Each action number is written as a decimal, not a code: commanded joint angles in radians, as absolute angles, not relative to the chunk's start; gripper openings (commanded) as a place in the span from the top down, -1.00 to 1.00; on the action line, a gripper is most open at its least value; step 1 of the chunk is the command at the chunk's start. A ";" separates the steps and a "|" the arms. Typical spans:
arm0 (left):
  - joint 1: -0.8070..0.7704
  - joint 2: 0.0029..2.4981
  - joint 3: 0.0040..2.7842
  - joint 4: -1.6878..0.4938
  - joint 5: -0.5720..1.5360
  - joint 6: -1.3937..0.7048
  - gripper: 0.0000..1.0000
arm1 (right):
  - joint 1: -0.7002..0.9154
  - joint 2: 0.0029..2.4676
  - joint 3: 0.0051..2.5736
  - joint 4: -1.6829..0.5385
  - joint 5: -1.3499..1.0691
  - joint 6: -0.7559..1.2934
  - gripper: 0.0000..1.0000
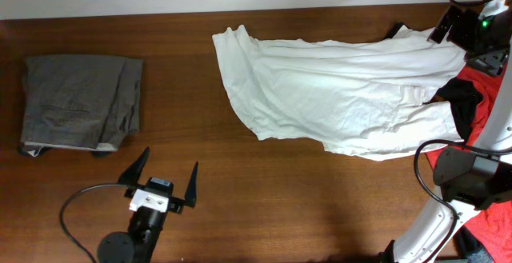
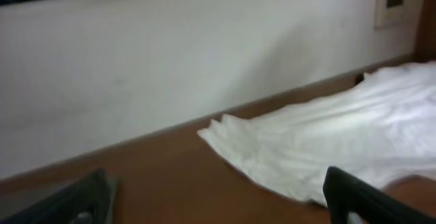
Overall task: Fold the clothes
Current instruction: 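Move the left gripper to the T-shirt's left edge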
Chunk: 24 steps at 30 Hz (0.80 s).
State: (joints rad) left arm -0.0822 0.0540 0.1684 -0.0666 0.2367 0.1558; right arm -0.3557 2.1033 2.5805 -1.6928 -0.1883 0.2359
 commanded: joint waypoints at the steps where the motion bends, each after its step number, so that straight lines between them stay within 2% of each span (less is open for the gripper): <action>1: -0.085 0.154 0.397 -0.139 0.265 0.153 -0.99 | -0.354 2.104 2.575 -1.698 -0.179 0.241 -0.98; 6: -0.085 0.472 0.806 -0.379 0.267 0.152 -0.99 | -0.354 2.104 2.575 -1.698 -0.179 0.241 -0.98; 16: -0.159 1.248 1.694 -1.062 0.293 0.151 -0.99 | -0.354 2.104 2.575 -1.698 -0.179 0.241 -0.98; 19: -0.216 1.430 1.838 -1.152 0.305 0.151 -0.99 | -0.354 2.104 2.575 -1.698 -0.179 0.241 -0.98; 24: -0.265 1.622 1.876 -1.126 0.326 0.152 -0.99 | -0.354 2.104 2.575 -1.698 -0.179 0.241 -0.98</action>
State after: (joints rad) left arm -0.2474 1.5543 1.8553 -1.1225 0.3016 0.1566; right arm -0.3557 2.1033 2.5797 -1.6924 -0.1852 0.2359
